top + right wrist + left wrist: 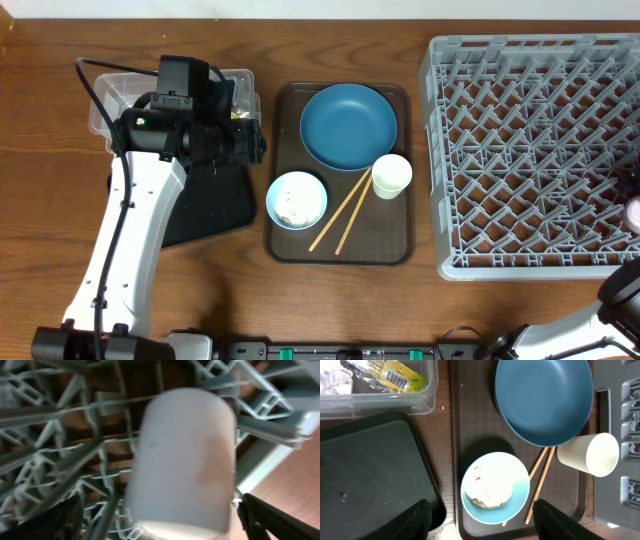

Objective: Sort waste into correct bins and load items into the dishwasher rack
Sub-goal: 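Reach left gripper to the white cup and grasp it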

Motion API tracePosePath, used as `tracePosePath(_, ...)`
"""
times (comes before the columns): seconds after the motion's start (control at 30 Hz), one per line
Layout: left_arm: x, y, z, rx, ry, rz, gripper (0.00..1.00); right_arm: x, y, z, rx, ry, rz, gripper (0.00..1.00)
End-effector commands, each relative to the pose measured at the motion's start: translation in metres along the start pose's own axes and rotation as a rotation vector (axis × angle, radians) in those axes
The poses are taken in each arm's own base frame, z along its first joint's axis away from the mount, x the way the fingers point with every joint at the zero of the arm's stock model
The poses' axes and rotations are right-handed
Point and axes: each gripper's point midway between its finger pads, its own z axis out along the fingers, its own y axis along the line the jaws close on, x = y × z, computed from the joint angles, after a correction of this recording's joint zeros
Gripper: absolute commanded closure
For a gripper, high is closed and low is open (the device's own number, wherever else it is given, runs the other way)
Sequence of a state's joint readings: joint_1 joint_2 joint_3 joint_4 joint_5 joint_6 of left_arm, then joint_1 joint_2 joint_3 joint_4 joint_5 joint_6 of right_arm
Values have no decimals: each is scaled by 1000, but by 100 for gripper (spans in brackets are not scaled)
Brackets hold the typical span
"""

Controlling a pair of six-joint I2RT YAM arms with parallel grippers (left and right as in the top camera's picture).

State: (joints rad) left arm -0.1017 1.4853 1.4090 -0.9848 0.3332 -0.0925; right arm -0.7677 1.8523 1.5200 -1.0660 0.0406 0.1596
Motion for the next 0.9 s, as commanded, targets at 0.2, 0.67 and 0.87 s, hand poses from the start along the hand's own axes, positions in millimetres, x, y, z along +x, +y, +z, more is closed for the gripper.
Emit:
tracePosePath(0.2, 0, 2, -1, -9, -3, 12, 30, -18, 31, -48, -192, -112, -1, 1)
tracePosePath(0.67, 1, -18, 3, 19, -3, 64, 30, 5, 76, -140, -315, -285, -143, 1)
tracePosePath(0.87, -7, -52, 10, 69, -53, 158, 30, 43, 110, -132, -328, -181, -267, 1)
